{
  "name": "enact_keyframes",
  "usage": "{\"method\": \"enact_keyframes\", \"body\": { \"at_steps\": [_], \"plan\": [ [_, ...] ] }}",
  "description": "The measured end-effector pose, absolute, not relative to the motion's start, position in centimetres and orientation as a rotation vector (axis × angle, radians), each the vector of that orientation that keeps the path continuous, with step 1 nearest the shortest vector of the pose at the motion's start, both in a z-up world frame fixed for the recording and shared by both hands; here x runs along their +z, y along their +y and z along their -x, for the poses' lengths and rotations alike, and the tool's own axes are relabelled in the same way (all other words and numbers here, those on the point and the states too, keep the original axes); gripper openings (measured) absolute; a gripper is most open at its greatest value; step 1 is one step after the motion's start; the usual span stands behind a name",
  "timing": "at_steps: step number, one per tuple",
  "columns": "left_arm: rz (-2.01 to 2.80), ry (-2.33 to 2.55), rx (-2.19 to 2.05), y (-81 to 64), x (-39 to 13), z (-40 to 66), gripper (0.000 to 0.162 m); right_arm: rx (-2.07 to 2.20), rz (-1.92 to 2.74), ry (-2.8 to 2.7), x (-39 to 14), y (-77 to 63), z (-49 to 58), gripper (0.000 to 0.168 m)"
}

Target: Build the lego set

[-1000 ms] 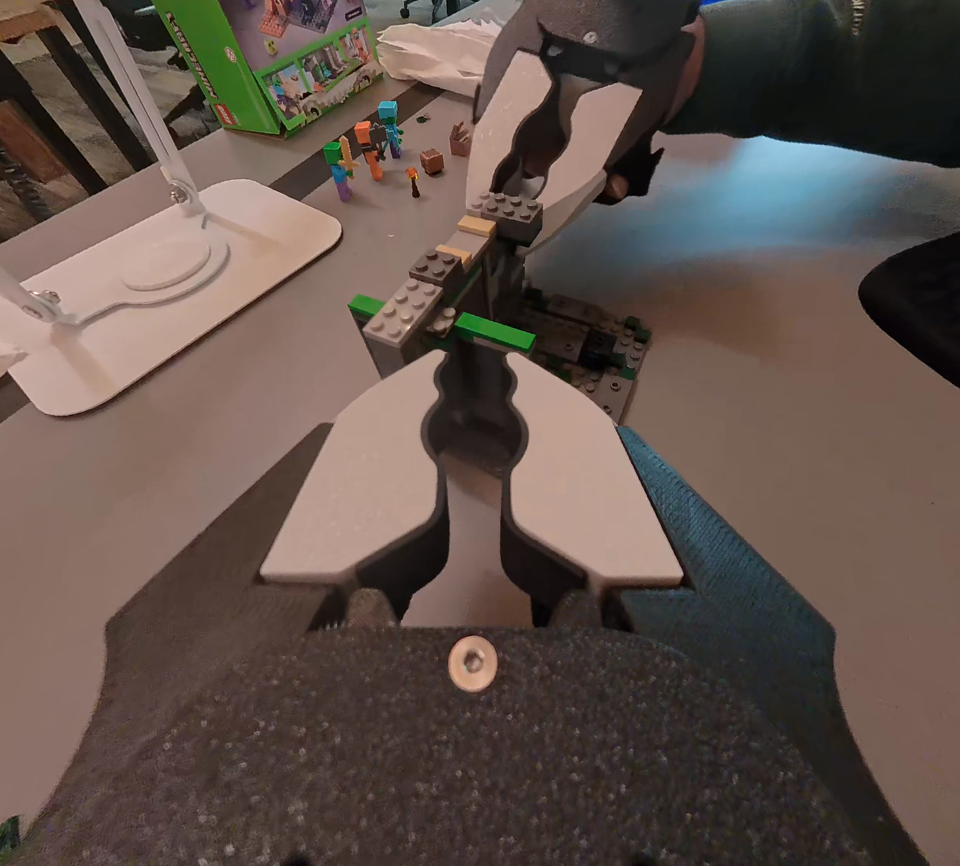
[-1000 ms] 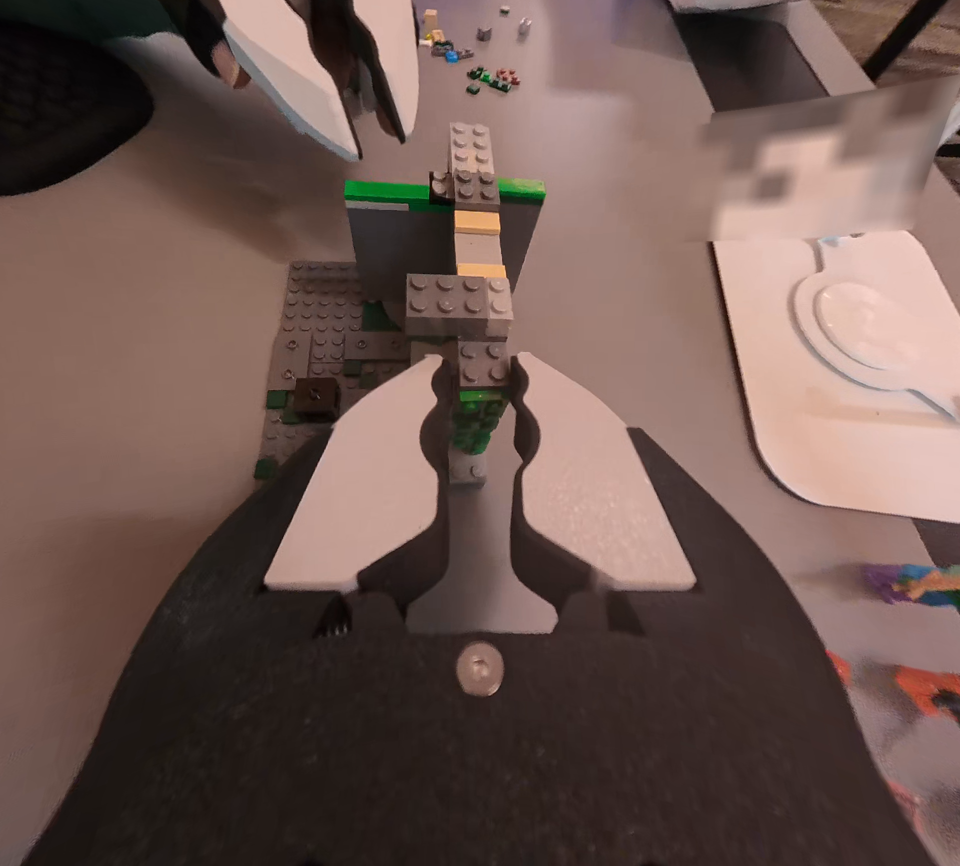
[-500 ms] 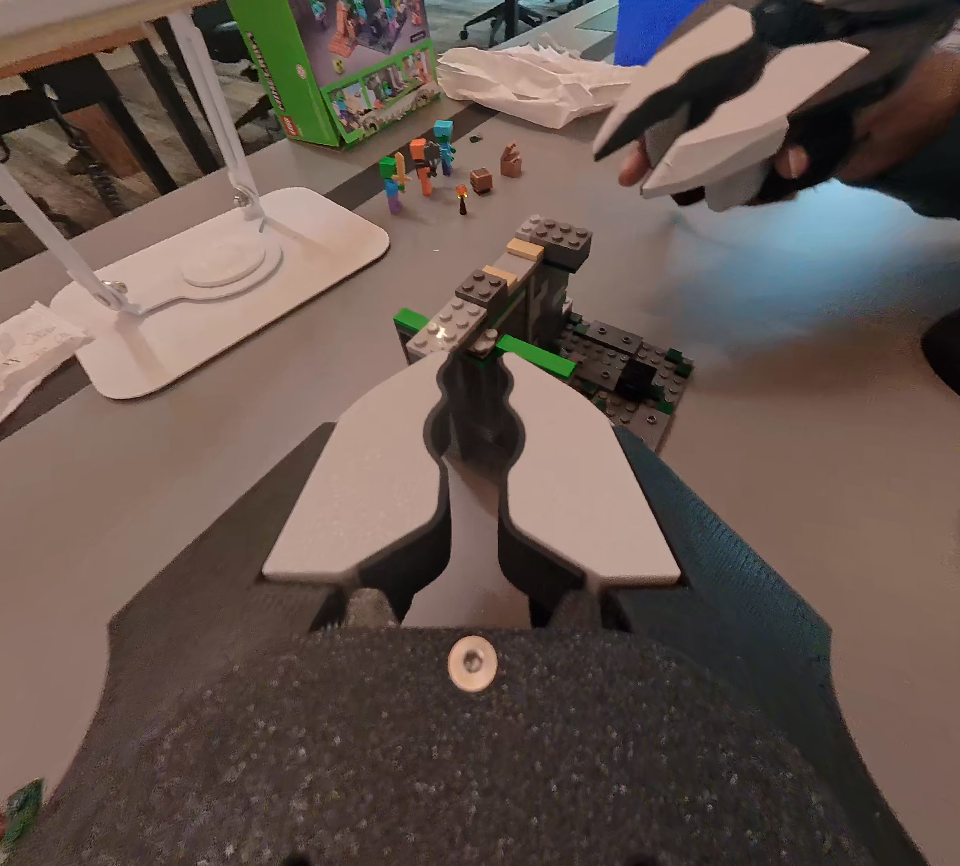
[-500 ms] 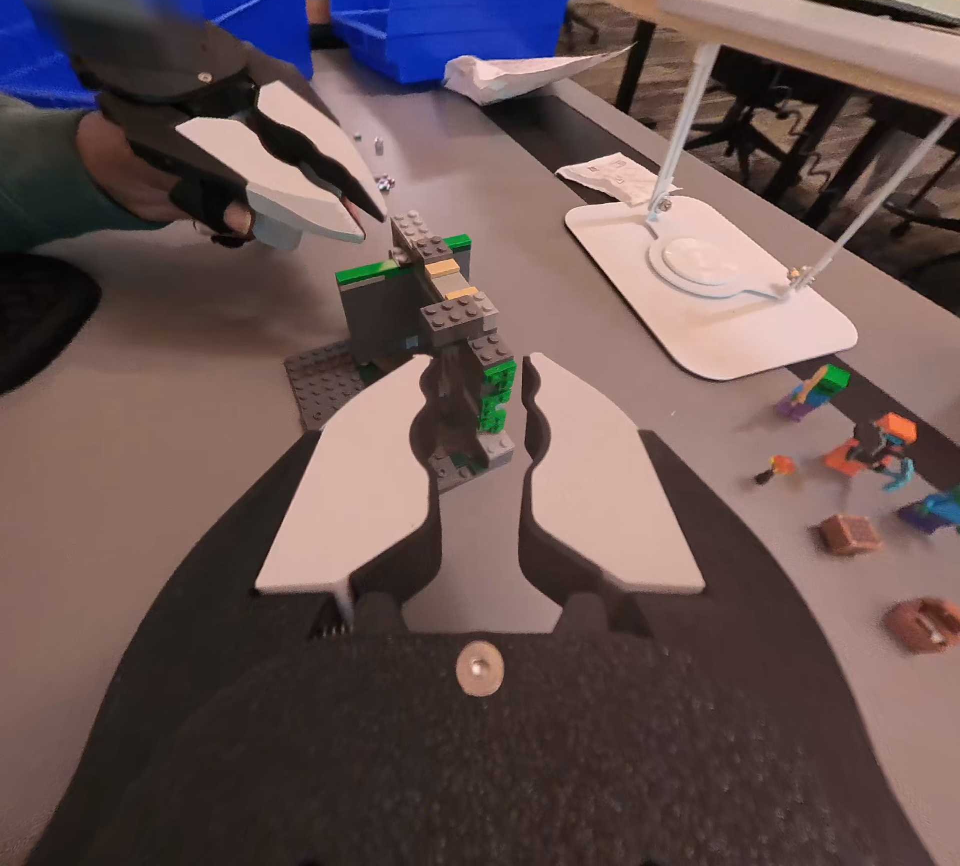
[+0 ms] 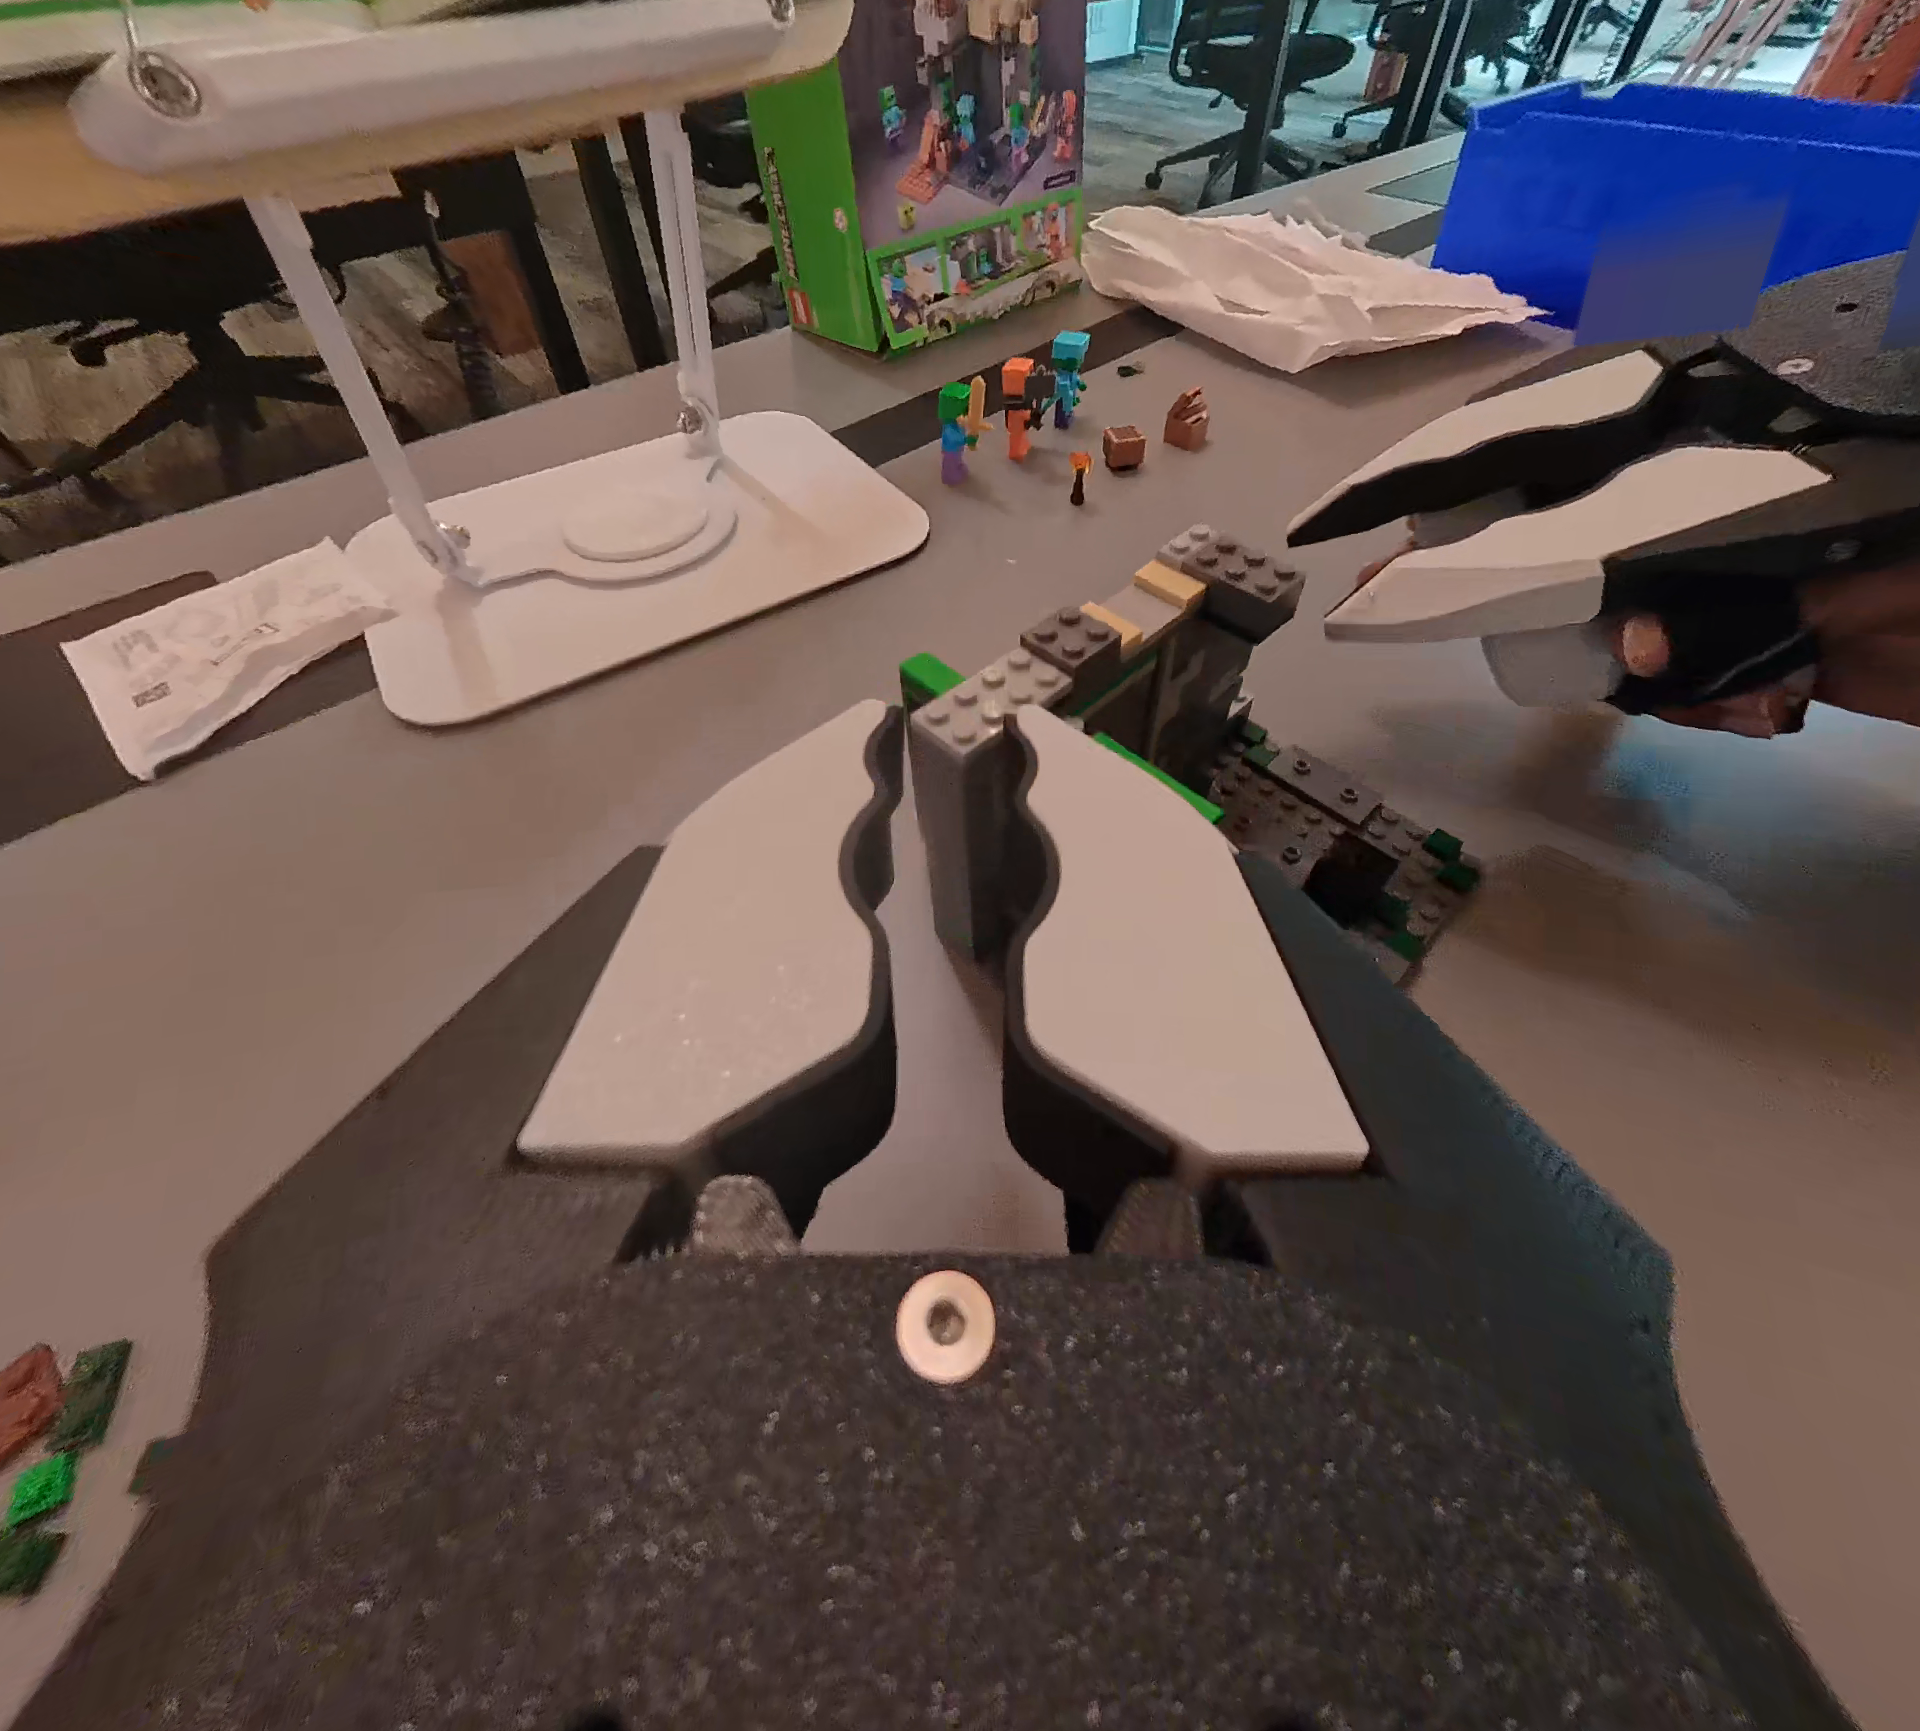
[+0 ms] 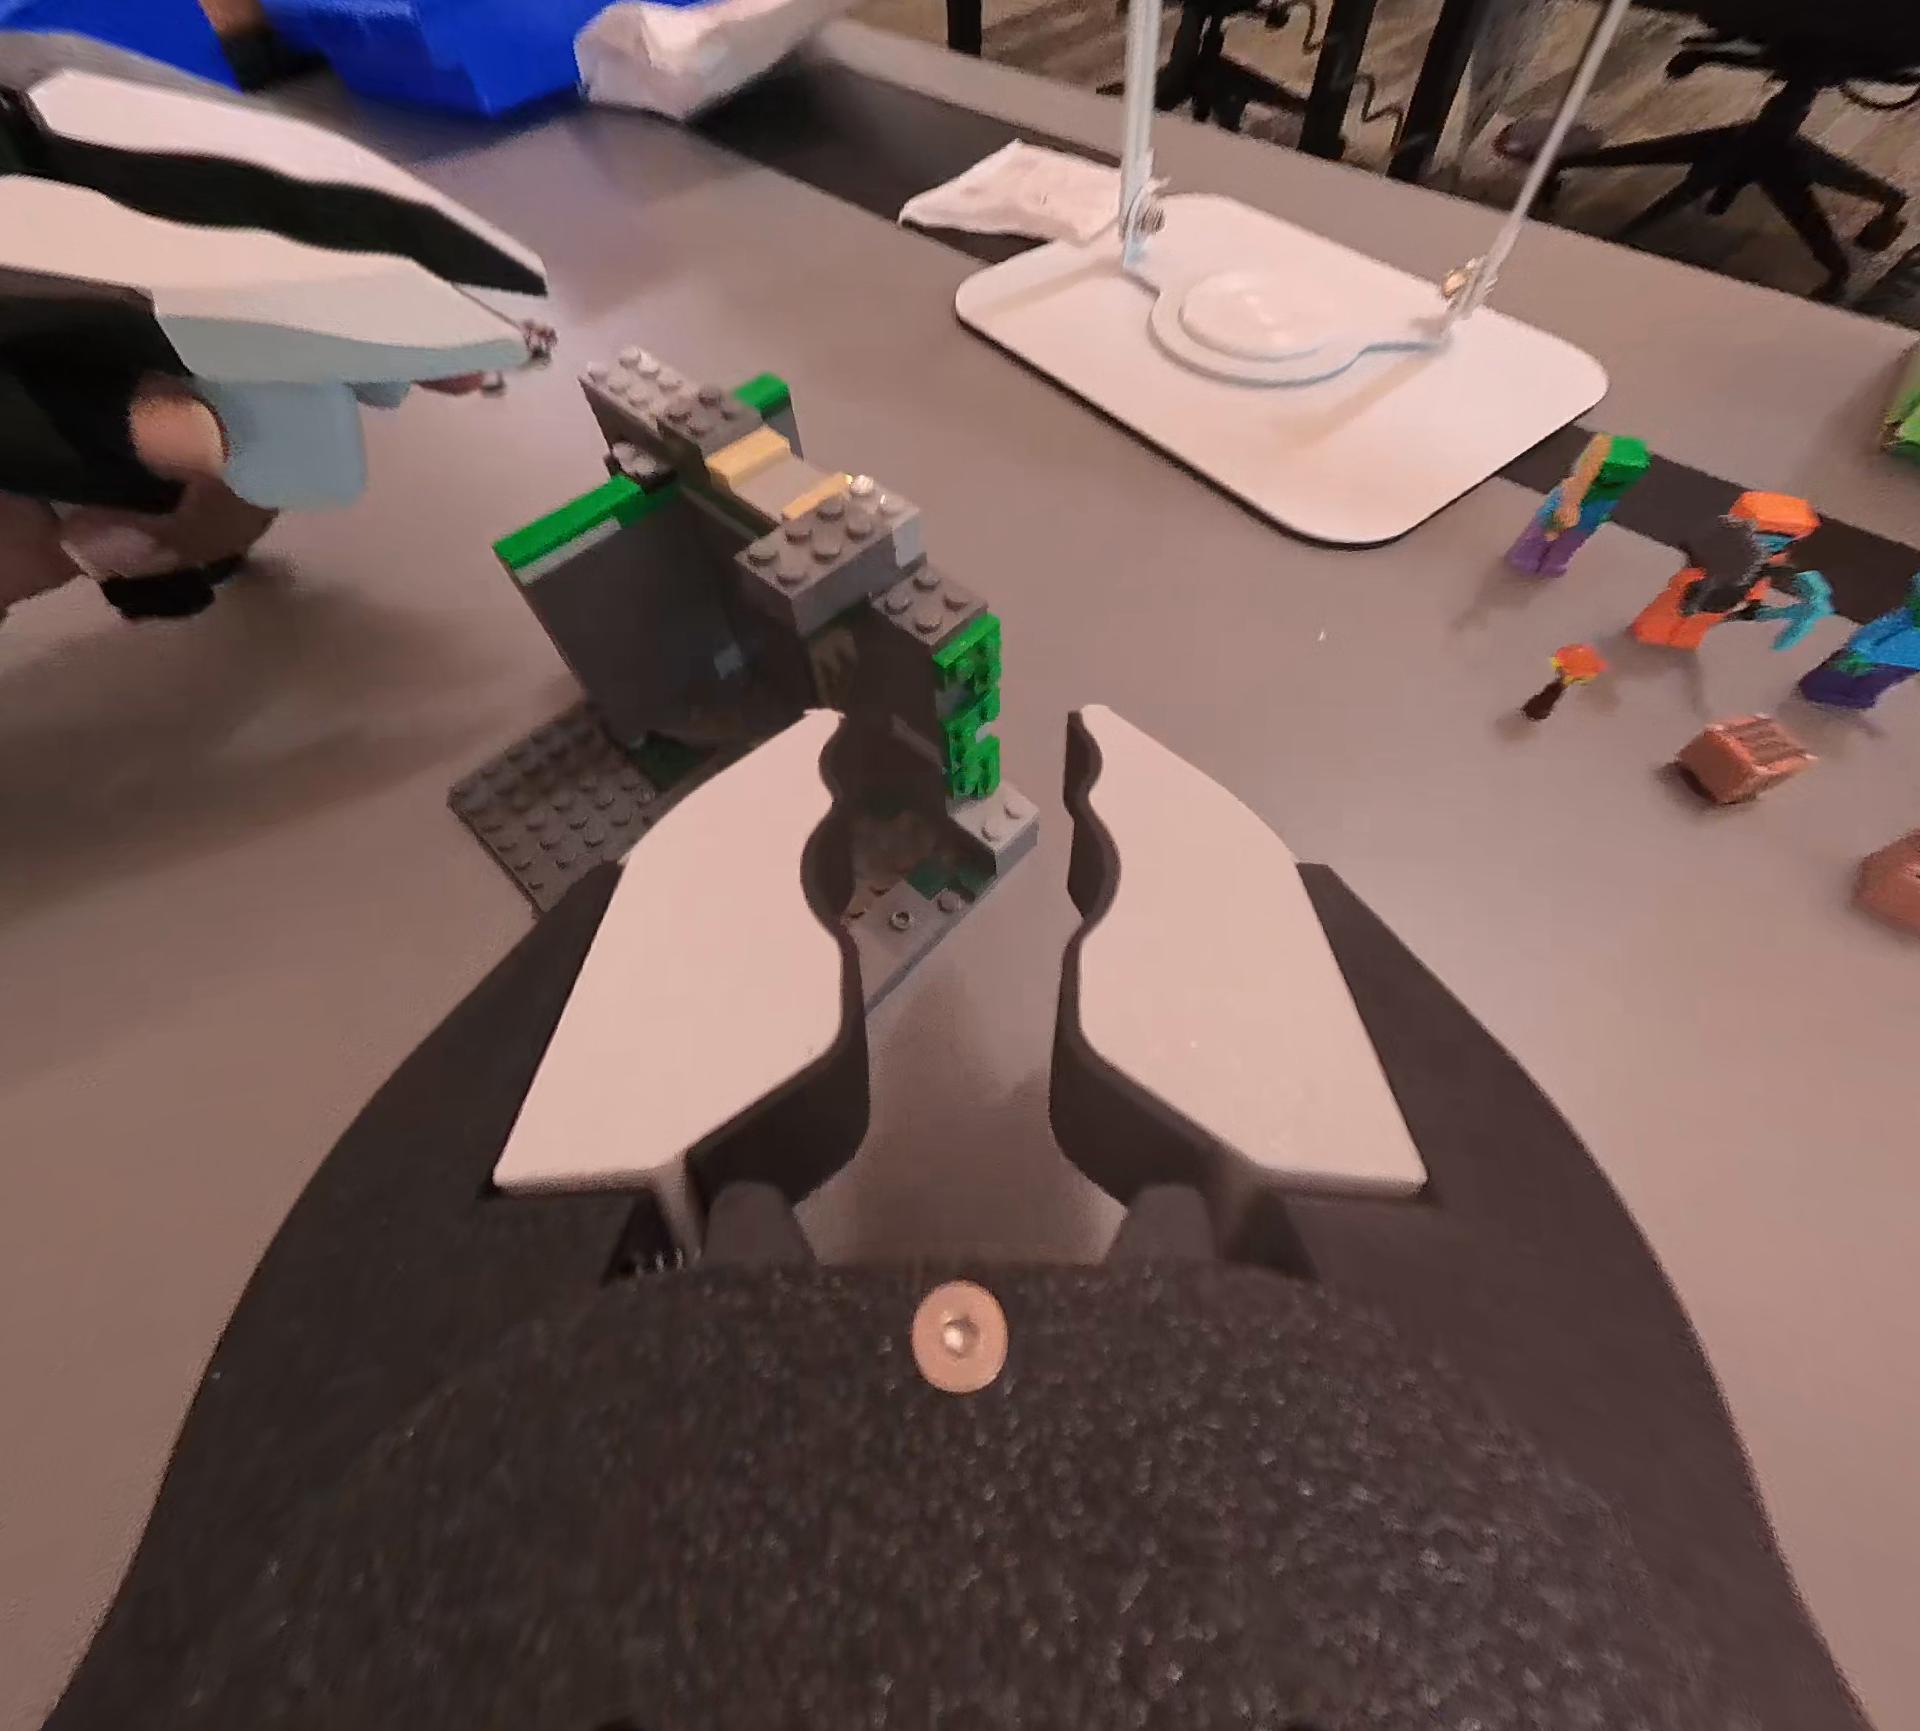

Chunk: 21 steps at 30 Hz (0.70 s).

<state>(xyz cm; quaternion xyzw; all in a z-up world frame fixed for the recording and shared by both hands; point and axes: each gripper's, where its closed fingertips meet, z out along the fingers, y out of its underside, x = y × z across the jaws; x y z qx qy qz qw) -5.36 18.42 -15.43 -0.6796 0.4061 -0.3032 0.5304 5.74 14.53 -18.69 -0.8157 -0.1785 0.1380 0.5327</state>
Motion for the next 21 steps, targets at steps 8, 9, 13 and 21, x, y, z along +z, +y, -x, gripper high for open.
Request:
{"method": "enact_keyframes", "body": {
  "at_steps": [8, 9, 13, 21],
  "plan": [
    [1.692, 1.035, -0.674, 18.5, -18.5, 5.4, 0.017, 0.273, 1.980, -0.510, -20.5, 15.5, -4.1, 0.035],
    [1.695, 1.042, -0.669, 18.5, -18.7, 5.4, 0.017, 0.267, 1.977, -0.512, -20.5, 15.6, -4.0, 0.035],
    [1.697, 1.050, -0.657, 18.6, -18.9, 5.5, 0.018, 0.253, 1.972, -0.512, -20.5, 15.9, -3.6, 0.033],
    [1.711, 1.022, -0.652, 19.6, -19.1, 6.2, 0.016, 0.222, 1.948, -0.561, -20.5, 16.0, -2.2, 0.033]
  ]
}}
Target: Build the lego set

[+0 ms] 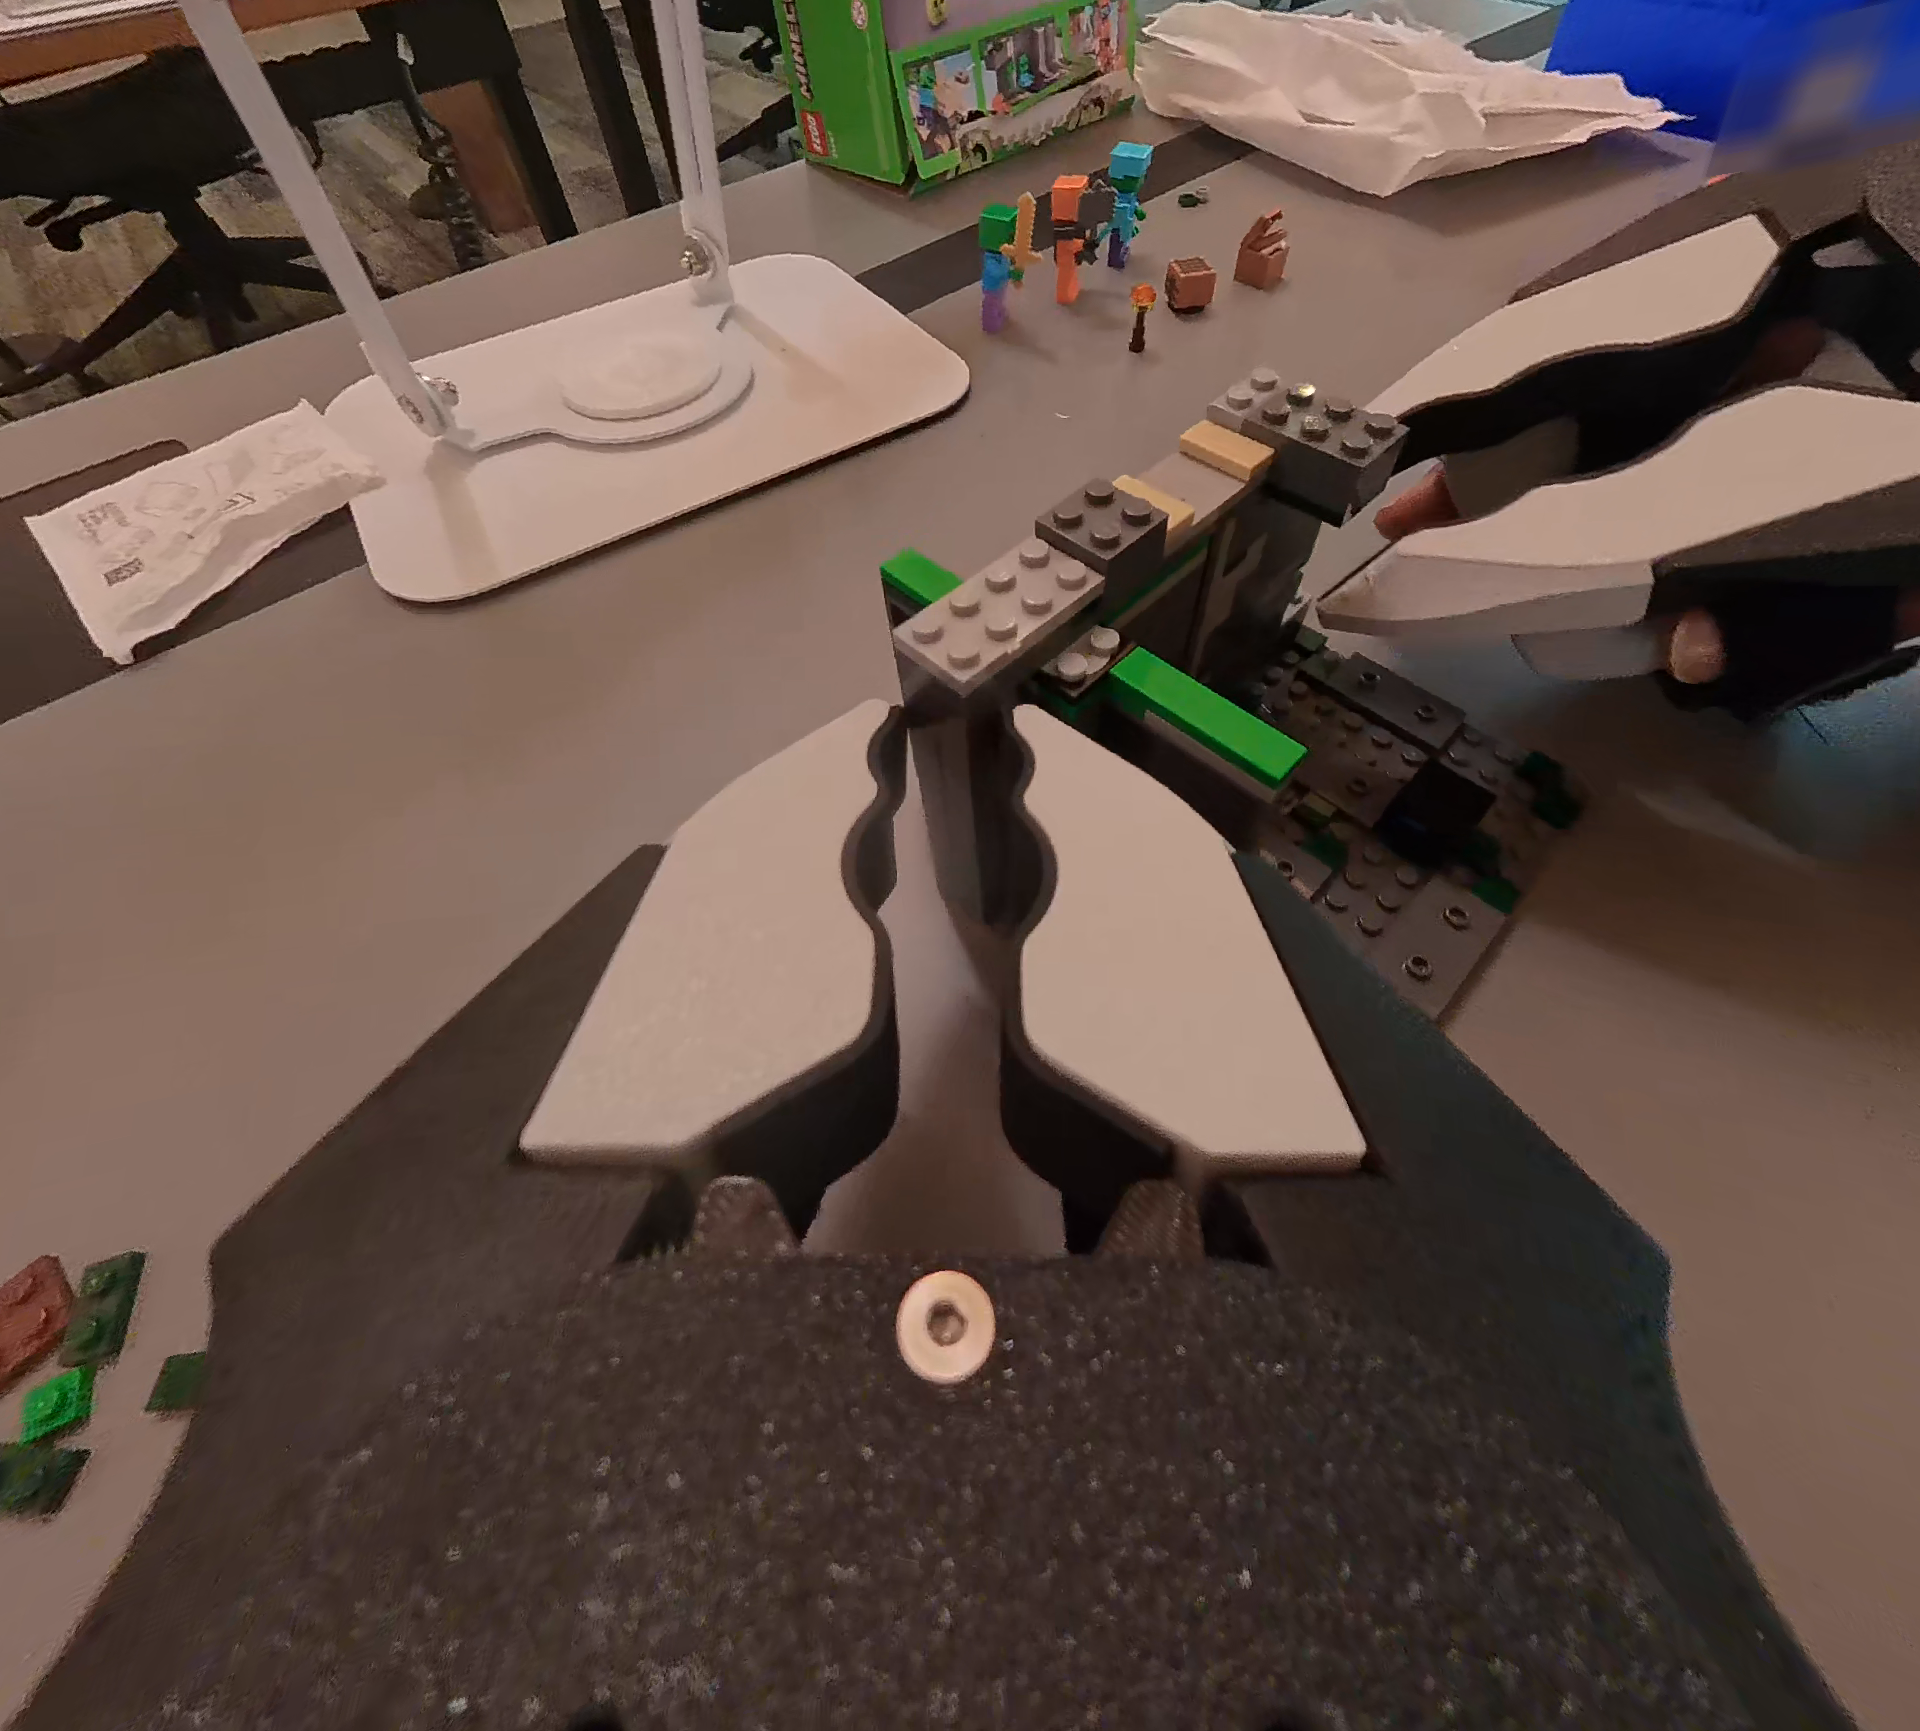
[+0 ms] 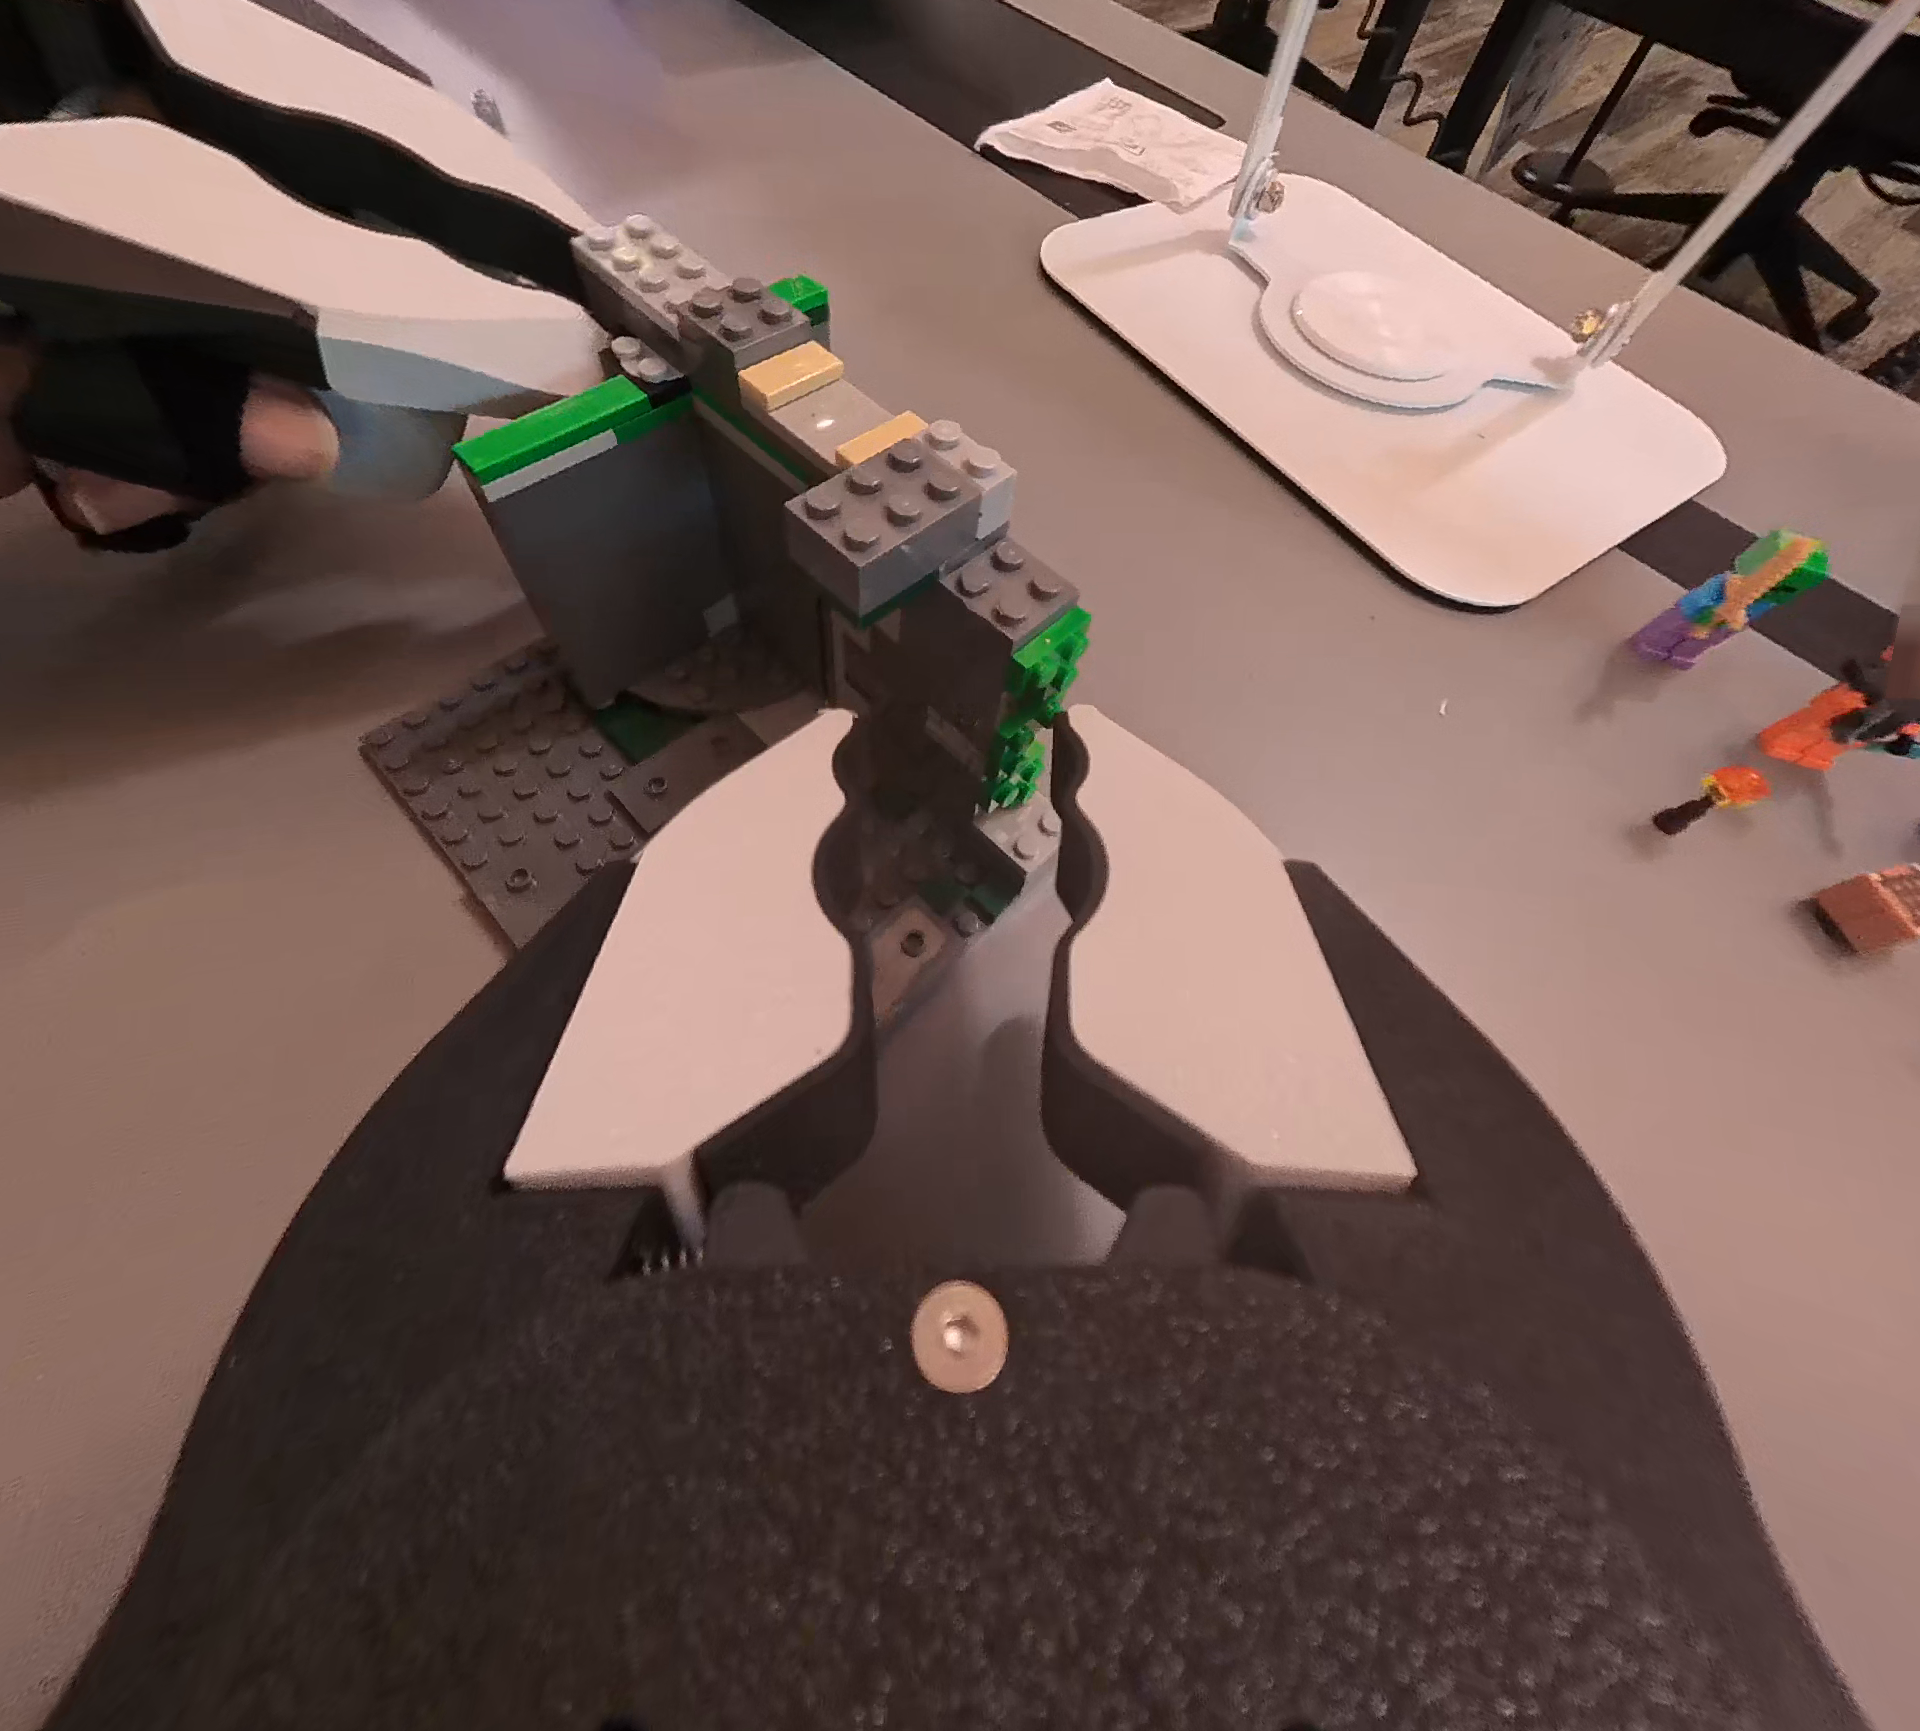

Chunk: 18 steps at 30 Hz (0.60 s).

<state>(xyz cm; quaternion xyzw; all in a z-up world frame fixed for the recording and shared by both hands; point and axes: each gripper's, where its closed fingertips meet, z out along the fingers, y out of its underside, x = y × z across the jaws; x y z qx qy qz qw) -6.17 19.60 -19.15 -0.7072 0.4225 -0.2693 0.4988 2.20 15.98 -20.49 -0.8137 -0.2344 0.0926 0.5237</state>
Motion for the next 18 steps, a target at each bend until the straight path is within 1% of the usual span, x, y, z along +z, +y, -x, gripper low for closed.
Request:
{"method": "enact_keyframes", "body": {
  "at_steps": [7, 12, 18],
  "plan": [
    [1.708, 1.015, -0.657, 20.1, -19.2, 6.2, 0.016, 0.223, 1.932, -0.560, -20.5, 16.0, -2.2, 0.032],
    [1.696, 1.022, -0.634, 19.9, -19.0, 6.5, 0.019, 0.246, 1.904, -0.531, -19.8, 15.7, -2.8, 0.032],
    [1.613, 1.000, -0.592, 19.6, -17.1, 7.3, 0.019, 0.208, 1.824, -0.453, -17.8, 15.4, -4.7, 0.032]
  ]
}}
